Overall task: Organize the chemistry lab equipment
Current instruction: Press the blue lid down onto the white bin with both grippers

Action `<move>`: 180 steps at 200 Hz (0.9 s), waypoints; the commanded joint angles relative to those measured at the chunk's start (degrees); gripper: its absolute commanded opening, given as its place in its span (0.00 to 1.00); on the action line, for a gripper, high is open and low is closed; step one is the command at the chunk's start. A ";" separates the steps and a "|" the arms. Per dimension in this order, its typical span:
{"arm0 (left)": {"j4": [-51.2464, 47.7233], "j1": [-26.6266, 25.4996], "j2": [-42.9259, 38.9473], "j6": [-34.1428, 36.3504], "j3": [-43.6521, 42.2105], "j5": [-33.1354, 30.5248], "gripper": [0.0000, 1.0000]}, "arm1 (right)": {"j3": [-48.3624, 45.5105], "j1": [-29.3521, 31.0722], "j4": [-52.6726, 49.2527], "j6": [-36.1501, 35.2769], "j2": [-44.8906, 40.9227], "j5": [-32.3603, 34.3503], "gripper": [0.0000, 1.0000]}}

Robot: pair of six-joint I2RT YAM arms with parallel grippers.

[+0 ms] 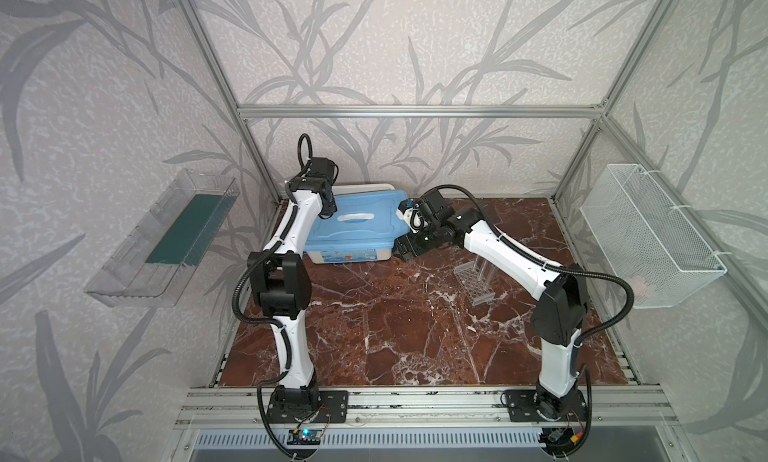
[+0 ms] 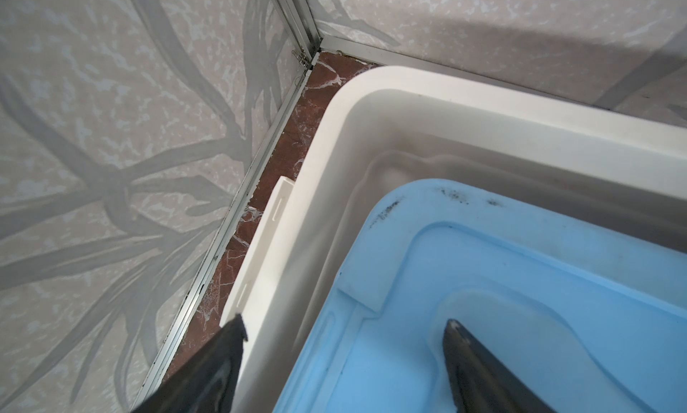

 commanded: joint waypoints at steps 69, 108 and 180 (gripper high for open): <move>-2.00 0.51 -3.80 -1.82 2.05 4.52 0.88 | 9.74 1.02 -2.66 -2.04 7.88 7.09 0.83; -1.84 1.38 -5.32 -3.31 1.37 7.16 0.92 | 14.08 1.02 -4.86 -1.42 11.07 6.35 0.83; -1.81 3.25 -3.62 -1.62 0.16 4.79 0.91 | 24.51 1.44 -8.27 -0.71 16.00 4.51 0.79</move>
